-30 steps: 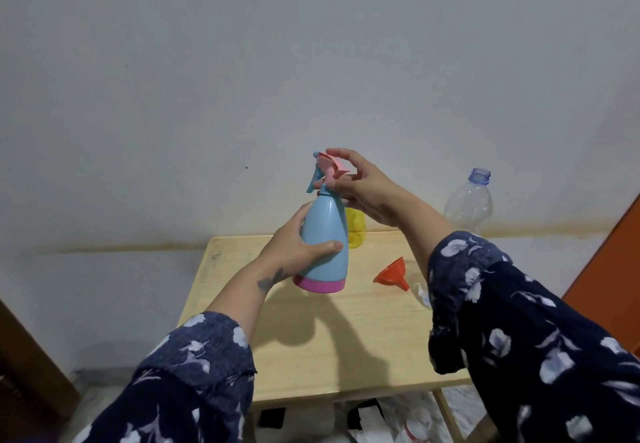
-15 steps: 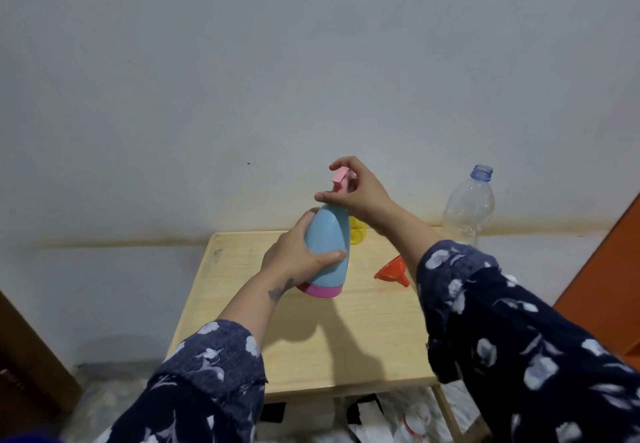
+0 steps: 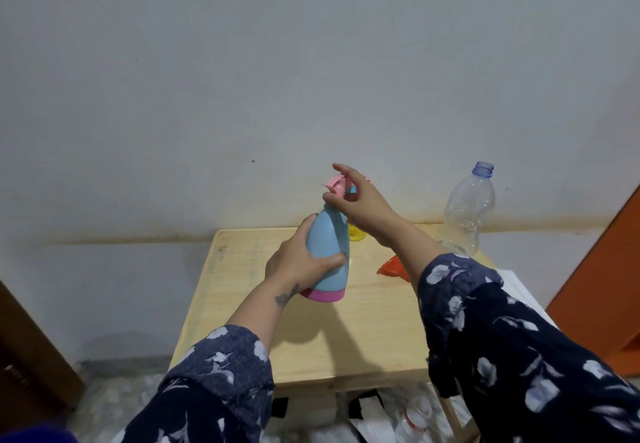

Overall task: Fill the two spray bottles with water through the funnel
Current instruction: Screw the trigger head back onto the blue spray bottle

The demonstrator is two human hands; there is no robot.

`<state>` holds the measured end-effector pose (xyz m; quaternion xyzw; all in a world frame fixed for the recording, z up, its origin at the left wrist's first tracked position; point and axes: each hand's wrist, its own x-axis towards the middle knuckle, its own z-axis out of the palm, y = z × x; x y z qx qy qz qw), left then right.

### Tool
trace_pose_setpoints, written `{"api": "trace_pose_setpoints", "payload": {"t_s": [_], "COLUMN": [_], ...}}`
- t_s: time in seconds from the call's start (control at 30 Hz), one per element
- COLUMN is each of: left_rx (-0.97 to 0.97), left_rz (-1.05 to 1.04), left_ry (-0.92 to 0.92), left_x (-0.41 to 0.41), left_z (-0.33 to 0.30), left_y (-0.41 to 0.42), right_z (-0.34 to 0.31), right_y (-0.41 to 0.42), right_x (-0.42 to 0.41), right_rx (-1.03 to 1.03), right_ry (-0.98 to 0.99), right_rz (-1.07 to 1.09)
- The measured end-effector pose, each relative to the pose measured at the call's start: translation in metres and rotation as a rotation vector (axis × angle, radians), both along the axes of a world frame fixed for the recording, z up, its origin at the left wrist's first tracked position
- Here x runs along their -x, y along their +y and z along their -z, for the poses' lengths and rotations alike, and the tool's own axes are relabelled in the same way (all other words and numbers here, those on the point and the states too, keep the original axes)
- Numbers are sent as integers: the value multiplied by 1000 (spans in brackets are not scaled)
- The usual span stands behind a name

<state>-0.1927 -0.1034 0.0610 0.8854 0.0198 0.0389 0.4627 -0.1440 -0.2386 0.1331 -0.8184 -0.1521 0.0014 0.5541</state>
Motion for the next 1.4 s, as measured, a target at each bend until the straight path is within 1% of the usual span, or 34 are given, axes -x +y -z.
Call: {"api": "trace_pose_setpoints", "payload": {"t_s": [0.03,0.07,0.1,0.2,0.27,0.33,0.37,0.47,0.5,0.57,0.63,0.73,0.8,0.87,0.93,1.0,1.07,1.13,1.17,1.23,1.3,1.4], "left_rx": [11,12,-12,-192,-236,-244,-204,166,189,27,-147,-197,-213,-230,-259,-282,-304,-354,-401,-538,-637,-641], "left_rz": [2,0,-16,-143,-219,-193,-134,31,40,-31,-156,-234,-241,-222,-191,-114,5,57,49,47,70,40], "left_ry": [8,17,20,-28,-68,-96,-93,-7,16,13,-26,-27,-10,11,29,21,3,14,51,184,335,461], "left_x": [1,3,5,13,18,21,23,27,28,33,37,47,54,61,69,81,93,102,103,102,101,100], "left_z": [0,1,1,6,13,21,25,27,27,28,33,43,48,55,63,72,80,85,87,90,88,82], "left_y": [0,0,-2,-13,-21,-22,-19,-9,-9,-16,-27,-44,-56,-69,-81,-88,-90,-85,-79,-64,-49,-33], "right_z": [1,2,4,14,22,24,23,20,21,26,32,46,56,65,74,85,96,105,109,119,129,141], "right_y": [0,0,2,16,22,17,12,-1,-2,-1,-2,-8,-14,-21,-30,-43,-60,-79,-88,-104,-116,-127], "right_x": [2,3,4,14,19,21,21,25,28,33,38,47,49,50,52,58,64,71,74,82,92,100], "right_rx": [-43,-61,-36,54,27,6,-19,-120,-124,-132,-131,-67,2,67,83,72,66,48,26,7,88,158], "right_ry": [64,72,24,-142,-152,-131,-109,-16,-8,-12,-15,3,-4,19,31,43,39,46,68,132,160,173], "right_rz": [-24,-12,45,268,299,272,236,87,77,109,118,97,176,255,215,150,155,175,175,151,110,87]}}
